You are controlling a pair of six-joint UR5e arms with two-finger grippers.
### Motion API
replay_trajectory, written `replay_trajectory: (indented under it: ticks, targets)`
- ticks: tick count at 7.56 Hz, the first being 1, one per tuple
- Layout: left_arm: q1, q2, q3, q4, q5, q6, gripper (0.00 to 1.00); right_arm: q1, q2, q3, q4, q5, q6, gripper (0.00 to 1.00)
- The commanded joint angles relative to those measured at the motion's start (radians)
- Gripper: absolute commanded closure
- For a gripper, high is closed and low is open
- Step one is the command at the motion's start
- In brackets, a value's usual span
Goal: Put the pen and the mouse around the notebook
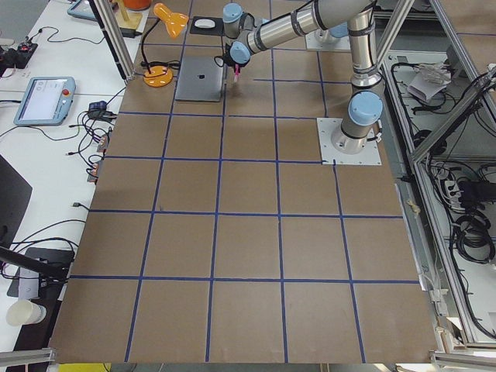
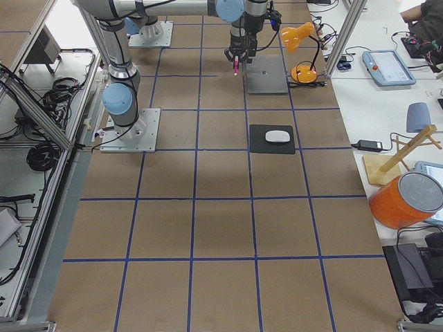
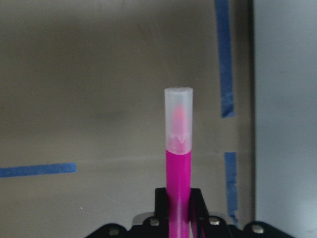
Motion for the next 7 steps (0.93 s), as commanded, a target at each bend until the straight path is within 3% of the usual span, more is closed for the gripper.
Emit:
replay_trajectory:
  ticks: [1,2,3,4,7]
  targets:
    - [-0.005,-0.004,-0.048,0.037,-0.009,-0.001,1.00,0.003,-0.053,0.013,-0.001,0.017,-0.002,0.00]
    - [-0.005,-0.004,-0.047,0.037,-0.026,0.001,1.00,0.002,-0.035,0.016,-0.020,0.019,-0.002,0.00]
    - [-0.005,-0.008,-0.047,0.019,-0.016,0.014,0.11,-0.012,-0.006,0.020,-0.018,0.014,-0.011,0.00]
    - [-0.005,-0.002,-0.050,0.018,-0.012,0.066,0.00,-0.027,0.014,0.022,-0.016,0.016,-0.006,0.00]
    - [0.053,0.080,0.004,-0.002,-0.014,0.286,0.00,-0.027,0.010,0.022,-0.010,0.016,0.000,0.00]
